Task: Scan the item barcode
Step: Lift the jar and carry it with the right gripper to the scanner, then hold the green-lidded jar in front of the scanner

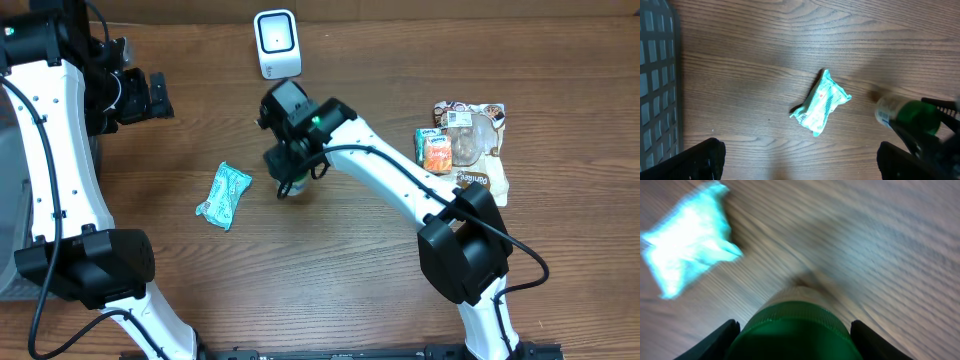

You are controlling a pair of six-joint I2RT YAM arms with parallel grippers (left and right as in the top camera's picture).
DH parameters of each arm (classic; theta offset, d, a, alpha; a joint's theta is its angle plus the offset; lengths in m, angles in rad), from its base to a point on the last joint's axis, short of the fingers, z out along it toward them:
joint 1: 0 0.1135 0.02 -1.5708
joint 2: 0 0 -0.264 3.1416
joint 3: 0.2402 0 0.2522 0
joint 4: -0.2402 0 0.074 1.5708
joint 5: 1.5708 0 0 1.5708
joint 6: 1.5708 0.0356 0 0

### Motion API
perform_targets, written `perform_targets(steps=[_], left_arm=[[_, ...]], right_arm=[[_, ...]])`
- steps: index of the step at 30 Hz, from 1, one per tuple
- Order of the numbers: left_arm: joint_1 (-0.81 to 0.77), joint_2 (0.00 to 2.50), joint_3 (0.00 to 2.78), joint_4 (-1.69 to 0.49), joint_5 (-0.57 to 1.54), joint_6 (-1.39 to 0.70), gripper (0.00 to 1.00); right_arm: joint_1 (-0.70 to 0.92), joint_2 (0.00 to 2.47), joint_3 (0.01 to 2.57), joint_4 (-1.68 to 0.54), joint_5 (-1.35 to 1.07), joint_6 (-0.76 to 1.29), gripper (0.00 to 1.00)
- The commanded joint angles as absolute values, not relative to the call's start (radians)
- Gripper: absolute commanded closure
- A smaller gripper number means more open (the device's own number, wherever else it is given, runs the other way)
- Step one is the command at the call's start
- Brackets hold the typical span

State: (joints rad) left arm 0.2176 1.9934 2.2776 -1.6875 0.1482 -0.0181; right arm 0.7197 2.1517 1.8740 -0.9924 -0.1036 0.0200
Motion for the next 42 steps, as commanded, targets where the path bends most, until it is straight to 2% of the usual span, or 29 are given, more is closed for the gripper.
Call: perform_targets(steps=[1,6,17,19,26,34,42], left_arm=[[0.22,1.969,2.297,-1.689,0.146,0.001,0.0],[0.22,1.969,2.297,-1.689,0.146,0.001,0.01],[0.22,1.969,2.297,-1.689,0.146,0.001,0.01],[0.22,1.969,2.297,-1.689,0.146,0.001,0.0],[0.22,1.969,2.297,-1.689,0.146,0.001,0.0],[0.22,1.969,2.297,-1.689,0.146,0.001,0.0],[0.22,1.969,2.297,-1.689,0.146,0.001,0.0]], right_arm=[[0.696,2.083,1.982,-1.01,-0.276,0.024,0.47],[0.633,2.007,2.039,-1.015,-0.567,-0.065,0.47],[0.354,1.922,2.042,-0.897,-1.282,-0.065,0.47],[0.308,1.922,2.042,-0.881,-1.345,-0.064,0.47],[0.219,1.922,2.042,-0.888,-1.357,-0.054,0.47],[0.212,1.922,2.042,-0.883,-1.354,-0.056,0.47],[0.222,1.922,2.041,-0.894,-1.19,-0.057,0.48]])
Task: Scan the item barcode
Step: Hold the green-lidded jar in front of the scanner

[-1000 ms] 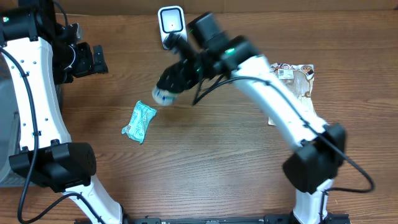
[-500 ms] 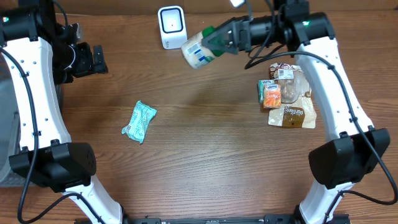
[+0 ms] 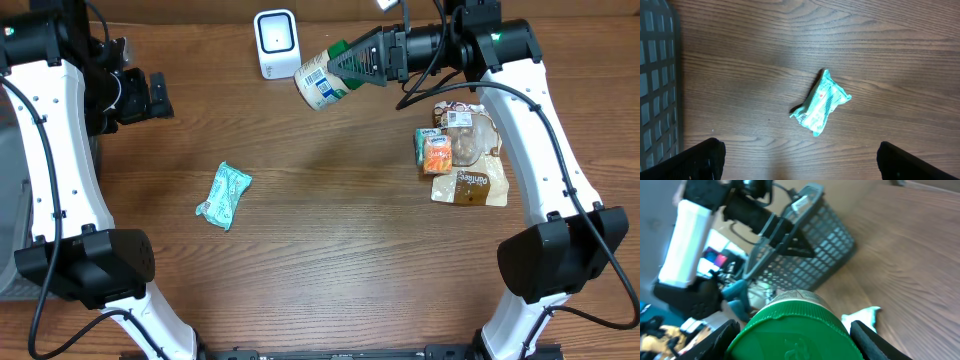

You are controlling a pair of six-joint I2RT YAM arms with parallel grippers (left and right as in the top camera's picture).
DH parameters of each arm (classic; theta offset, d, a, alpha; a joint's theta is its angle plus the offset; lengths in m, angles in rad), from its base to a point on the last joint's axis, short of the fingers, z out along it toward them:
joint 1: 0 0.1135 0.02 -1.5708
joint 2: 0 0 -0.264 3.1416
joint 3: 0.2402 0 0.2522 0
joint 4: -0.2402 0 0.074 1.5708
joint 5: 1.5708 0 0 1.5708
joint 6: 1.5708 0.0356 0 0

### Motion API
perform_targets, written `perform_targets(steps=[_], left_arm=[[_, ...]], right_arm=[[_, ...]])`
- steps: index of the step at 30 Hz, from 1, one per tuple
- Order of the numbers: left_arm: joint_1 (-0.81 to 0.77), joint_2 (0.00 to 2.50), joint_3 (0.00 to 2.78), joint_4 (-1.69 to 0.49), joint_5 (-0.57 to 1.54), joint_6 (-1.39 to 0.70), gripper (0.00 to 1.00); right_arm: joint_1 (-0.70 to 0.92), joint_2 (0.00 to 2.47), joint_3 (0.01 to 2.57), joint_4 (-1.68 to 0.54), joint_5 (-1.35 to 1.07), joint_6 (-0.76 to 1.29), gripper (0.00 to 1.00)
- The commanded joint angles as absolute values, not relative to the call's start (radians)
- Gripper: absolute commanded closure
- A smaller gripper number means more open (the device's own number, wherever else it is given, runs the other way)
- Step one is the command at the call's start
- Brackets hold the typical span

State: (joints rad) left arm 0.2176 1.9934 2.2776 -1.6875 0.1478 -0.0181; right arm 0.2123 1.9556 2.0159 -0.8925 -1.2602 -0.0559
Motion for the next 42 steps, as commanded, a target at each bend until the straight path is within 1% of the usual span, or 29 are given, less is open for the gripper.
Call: perform_targets(steps=[1,5,11,13,15,21,25,28,39,42], left_arm=[[0.22,1.969,2.297,-1.689,0.147,0.001,0.0],[0.22,1.969,2.297,-1.689,0.146,0.001,0.0],[0.22,1.969,2.297,-1.689,0.146,0.001,0.0],[0.22,1.969,2.297,-1.689,0.146,0.001,0.0],[0.22,1.969,2.297,-1.689,0.146,0.001,0.01],[0.22,1.969,2.297,-1.689,0.146,0.001,0.01],[0.22,1.969,2.297,-1.689,0.146,0.001,0.0],[0.22,1.969,2.297,-1.689,0.146,0.001,0.0],[0.22,1.969,2.297,-1.689,0.146,0.001,0.0],[0.22,1.969,2.297,-1.689,0.146,0.001,0.0]], right_arm=[[0.229,1.923,2.041,-0.898,-1.143,-0.057,0.48],[0.278,1.924,2.041,-0.91,-0.886,-0.057,0.48],[0.397,1.942,2.04,-0.855,-0.341,-0.06,0.47],[0.433,1.955,2.027,-0.795,-0.207,-0.106,0.46],[0.465,1.977,2.013,-0.716,-0.121,-0.194,0.46],[0.515,2.095,2.012,-0.485,-0.086,-0.558,0.5],[0.517,2.178,2.012,-0.329,-0.057,-0.723,0.52],[0.517,2.226,2.013,-0.217,-0.018,-0.784,0.52],[0.503,2.416,2.013,0.233,-0.016,-1.013,0.51],[0.496,2.458,2.013,0.319,-0.017,-1.081,0.51]])
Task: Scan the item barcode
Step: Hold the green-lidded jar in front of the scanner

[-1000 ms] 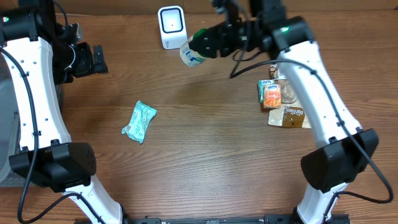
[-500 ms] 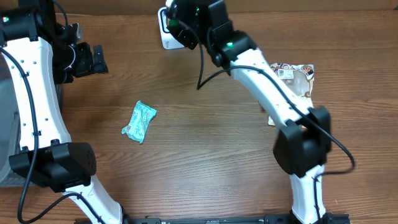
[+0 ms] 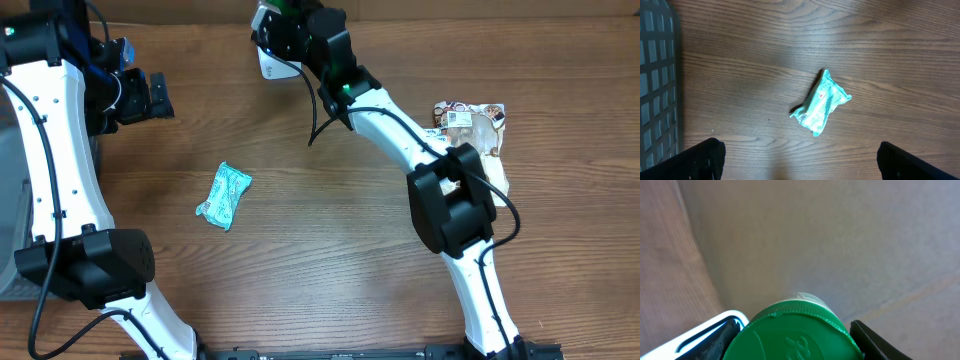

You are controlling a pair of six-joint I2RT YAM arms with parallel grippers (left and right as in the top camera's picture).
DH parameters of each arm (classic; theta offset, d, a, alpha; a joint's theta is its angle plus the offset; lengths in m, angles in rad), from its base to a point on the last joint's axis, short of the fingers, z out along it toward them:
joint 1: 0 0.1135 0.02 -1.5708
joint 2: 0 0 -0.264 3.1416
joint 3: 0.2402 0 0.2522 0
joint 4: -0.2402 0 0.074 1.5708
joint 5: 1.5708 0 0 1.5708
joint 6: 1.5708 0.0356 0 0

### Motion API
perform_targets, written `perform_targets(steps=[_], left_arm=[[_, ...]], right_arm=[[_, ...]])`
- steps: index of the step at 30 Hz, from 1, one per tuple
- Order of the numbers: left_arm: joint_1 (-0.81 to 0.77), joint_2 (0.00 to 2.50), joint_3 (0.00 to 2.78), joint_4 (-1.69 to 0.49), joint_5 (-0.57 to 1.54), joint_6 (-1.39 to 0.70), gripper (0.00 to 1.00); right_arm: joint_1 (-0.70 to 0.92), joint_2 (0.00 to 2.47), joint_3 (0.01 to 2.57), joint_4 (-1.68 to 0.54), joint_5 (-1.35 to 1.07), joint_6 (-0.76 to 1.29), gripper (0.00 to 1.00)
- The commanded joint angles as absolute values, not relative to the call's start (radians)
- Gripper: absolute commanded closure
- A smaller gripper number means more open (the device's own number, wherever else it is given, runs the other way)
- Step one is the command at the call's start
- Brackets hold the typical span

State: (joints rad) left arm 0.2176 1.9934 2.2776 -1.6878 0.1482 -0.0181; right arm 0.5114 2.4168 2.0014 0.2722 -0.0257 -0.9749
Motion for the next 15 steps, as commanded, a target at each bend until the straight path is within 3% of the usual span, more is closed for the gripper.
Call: perform_targets(steps=[1,15], left_arm=[[0.22,1.969,2.297,-1.689,0.146,0.001,0.01],[0.22,1.969,2.297,-1.689,0.146,0.001,0.01]], right_arm=[[0.495,2.466,2.013,0.325,-0.02,-1.1,0.51],[0.487,2.529,2.013,0.381,-0.085,-1.318,0.5]])
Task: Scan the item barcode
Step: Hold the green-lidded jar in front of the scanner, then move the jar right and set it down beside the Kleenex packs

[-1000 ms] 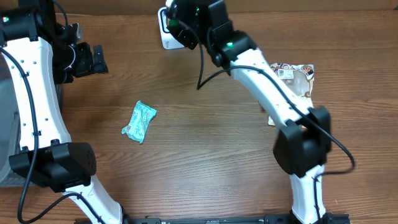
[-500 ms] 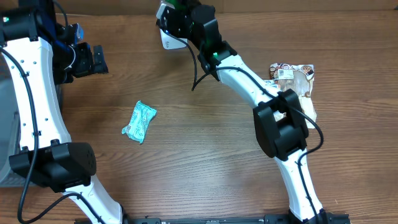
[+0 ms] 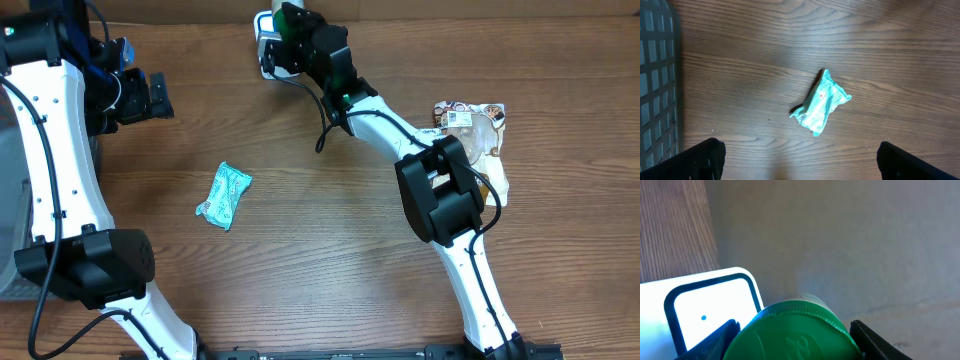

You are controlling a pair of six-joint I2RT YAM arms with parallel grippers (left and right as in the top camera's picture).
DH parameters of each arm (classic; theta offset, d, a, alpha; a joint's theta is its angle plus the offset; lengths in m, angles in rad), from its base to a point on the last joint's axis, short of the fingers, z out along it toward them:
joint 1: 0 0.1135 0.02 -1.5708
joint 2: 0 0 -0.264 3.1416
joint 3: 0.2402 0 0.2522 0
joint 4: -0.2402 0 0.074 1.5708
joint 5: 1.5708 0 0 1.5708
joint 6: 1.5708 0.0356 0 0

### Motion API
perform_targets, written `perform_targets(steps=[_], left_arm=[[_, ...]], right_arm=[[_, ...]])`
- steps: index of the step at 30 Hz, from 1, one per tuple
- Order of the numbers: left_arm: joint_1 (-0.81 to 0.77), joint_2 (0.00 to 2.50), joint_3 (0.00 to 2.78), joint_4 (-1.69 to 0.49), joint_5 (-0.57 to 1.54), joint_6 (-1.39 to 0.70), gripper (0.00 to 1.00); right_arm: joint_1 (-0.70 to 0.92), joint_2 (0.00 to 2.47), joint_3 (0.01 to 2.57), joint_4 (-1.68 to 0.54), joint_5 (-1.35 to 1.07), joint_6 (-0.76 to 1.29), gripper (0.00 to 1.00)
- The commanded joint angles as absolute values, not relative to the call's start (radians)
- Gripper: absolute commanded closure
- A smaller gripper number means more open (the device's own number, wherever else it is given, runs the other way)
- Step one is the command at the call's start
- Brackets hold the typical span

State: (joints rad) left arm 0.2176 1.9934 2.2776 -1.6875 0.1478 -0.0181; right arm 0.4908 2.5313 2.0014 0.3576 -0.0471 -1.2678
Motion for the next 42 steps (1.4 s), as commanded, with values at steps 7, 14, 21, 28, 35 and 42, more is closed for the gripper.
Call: perform_targets(steps=[7,14,21,28,35,42], left_arm=[[0.22,1.969,2.297,-1.689,0.146,0.001,0.0],[0.22,1.969,2.297,-1.689,0.146,0.001,0.01],[0.22,1.969,2.297,-1.689,0.146,0.001,0.0],[0.22,1.969,2.297,-1.689,0.146,0.001,0.01],[0.22,1.969,2.297,-1.689,0.146,0.001,0.01],[0.22,1.969,2.297,-1.689,0.146,0.001,0.0]], right_arm=[[0.487,2.529,2.013,0.395,-0.107,-1.318,0.5],[0.485,2.529,2.013,0.385,-0.106,-1.318,0.49],[0.501,2.52,2.013,0.405,-0.106,-1.317,0.49],[0.532,2.426,2.013,0.381,-0.107,-1.145,0.49],[0.562,2.241,2.013,0.118,-0.13,-0.798,0.46],[0.548,2.019,2.013,-0.358,-0.445,-0.442,0.46]])
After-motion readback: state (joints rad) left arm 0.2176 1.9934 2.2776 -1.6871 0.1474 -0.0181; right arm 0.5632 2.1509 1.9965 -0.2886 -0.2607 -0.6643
